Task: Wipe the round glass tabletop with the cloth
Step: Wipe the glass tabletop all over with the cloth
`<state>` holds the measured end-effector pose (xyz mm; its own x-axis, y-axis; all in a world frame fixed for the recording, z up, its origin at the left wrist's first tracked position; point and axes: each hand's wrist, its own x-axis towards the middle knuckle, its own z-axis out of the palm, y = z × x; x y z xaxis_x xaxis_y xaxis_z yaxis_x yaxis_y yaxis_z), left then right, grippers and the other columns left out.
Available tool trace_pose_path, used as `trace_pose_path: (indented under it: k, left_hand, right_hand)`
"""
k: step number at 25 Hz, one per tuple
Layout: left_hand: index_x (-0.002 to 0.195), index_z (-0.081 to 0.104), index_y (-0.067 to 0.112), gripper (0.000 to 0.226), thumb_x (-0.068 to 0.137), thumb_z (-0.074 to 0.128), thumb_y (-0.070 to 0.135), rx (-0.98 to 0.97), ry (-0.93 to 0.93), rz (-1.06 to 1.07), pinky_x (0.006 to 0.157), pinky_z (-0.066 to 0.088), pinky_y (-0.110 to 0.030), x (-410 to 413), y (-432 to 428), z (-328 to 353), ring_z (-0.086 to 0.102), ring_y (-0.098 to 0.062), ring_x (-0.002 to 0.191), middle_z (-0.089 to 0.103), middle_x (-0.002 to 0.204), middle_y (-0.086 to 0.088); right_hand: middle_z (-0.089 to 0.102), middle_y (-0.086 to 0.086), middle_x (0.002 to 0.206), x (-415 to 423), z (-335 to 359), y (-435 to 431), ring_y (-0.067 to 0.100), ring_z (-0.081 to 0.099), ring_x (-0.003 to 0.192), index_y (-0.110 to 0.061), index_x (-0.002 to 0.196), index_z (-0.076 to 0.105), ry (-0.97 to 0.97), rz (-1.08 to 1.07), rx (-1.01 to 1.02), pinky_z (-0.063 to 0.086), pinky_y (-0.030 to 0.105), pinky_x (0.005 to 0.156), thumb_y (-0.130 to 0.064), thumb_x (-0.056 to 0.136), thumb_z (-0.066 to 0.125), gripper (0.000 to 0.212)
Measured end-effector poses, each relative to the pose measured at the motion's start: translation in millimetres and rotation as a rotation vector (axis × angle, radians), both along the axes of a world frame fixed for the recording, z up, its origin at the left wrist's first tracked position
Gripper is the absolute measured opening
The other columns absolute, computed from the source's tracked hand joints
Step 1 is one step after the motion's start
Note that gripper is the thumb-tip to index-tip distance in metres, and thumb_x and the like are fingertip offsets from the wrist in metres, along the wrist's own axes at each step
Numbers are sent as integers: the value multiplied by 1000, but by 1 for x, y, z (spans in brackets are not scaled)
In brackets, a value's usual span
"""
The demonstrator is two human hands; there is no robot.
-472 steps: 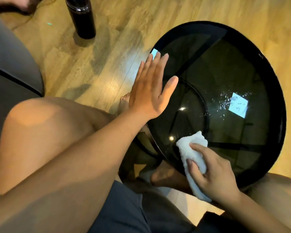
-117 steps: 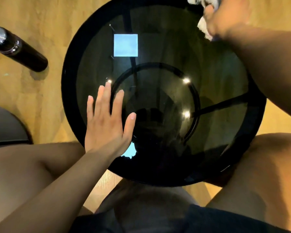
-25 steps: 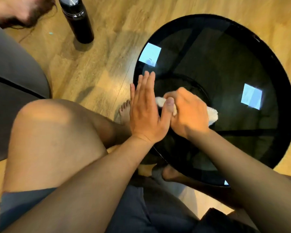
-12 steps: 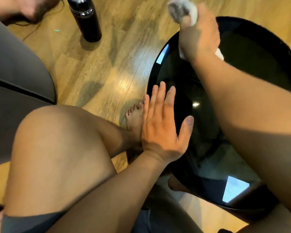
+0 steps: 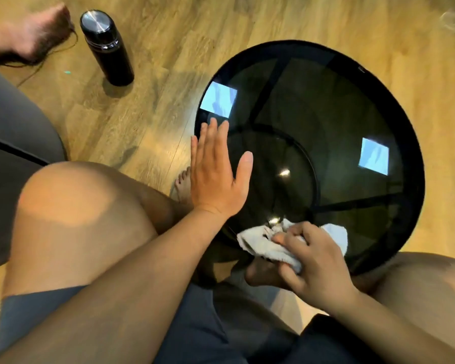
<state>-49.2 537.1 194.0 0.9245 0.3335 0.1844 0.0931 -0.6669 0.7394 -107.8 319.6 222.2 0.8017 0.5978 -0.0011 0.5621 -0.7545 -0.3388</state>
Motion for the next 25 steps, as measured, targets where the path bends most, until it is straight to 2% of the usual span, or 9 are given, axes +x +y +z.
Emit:
trace_pose_path:
  k: [3, 6, 10, 14, 17, 18, 20, 23, 25]
  left_hand:
    - [150, 32, 9, 65, 98, 32, 48, 94, 18, -13, 124, 9, -49, -1, -1, -2, 20, -31, 151, 31, 160, -18]
    - [150, 33, 10, 66, 98, 32, 51, 145, 40, -28, 124, 8, -51, 0, -2, -1, 20, -30, 152, 31, 160, -16]
    - [150, 33, 9, 68, 96, 35, 50, 132, 58, -44, 124, 7, -51, 0, -2, 0, 19, -29, 152, 31, 160, -15]
    - [148, 39, 6, 67, 93, 42, 44, 78, 38, -22, 124, 5, -49, 1, -1, 1, 23, -28, 151, 35, 158, -14]
    - [144, 43, 2, 65, 93, 43, 41, 63, 13, -5, 125, 7, -48, 1, -1, -1, 28, -30, 149, 40, 155, -16]
    - [144, 44, 1, 65, 93, 43, 41, 67, 8, -5, 124, 8, -48, 3, 0, -2, 30, -30, 148, 41, 154, -16]
    - [143, 45, 1, 65, 92, 43, 41, 81, 22, 1, 125, 8, -47, 5, 0, -3, 31, -30, 148, 41, 154, -16]
    - [144, 44, 3, 65, 92, 43, 42, 87, 52, -9, 125, 5, -43, 4, 0, -1, 29, -27, 149, 40, 155, -14]
    - [145, 42, 5, 65, 93, 43, 42, 99, 61, -14, 125, 4, -42, 3, 0, 0, 27, -27, 150, 39, 156, -14]
  right_hand:
    - [58, 3, 93, 10, -1, -3, 25, 58, 76, -21, 105, 68, -69, 74, -37, 42, 31, 64, -34, 73, 64, 35]
    - [63, 9, 88, 67, -3, 25, 31, 62, 79, -16, 103, 72, -151, 102, -17, 48, 39, 65, -35, 78, 61, 33]
    - [58, 3, 93, 172, -5, 66, 24, 59, 86, -27, 112, 65, -140, -134, -28, 42, 33, 68, -49, 84, 48, 39]
    - [58, 6, 108, 284, -10, 104, 30, 58, 97, -32, 114, 58, -203, -264, -4, 39, 35, 75, -52, 87, 46, 36]
    - [66, 5, 111, 343, -19, 116, 28, 64, 98, -29, 116, 59, -229, -421, -22, 49, 33, 75, -57, 89, 42, 43]
    - [68, 7, 104, 355, -22, 117, 27, 67, 89, -26, 112, 60, -188, -480, -9, 53, 32, 67, -60, 89, 40, 46]
    - [68, 8, 91, 362, -22, 119, 22, 68, 74, -23, 101, 59, -136, -507, 19, 50, 27, 52, -62, 89, 38, 46]
    - [65, 10, 104, 355, -13, 120, 29, 63, 89, -22, 109, 59, -209, -381, 25, 45, 33, 68, -51, 90, 39, 40]
    - [63, 11, 109, 332, -6, 116, 33, 61, 95, -23, 111, 61, -216, -331, 13, 38, 32, 71, -46, 88, 41, 37]
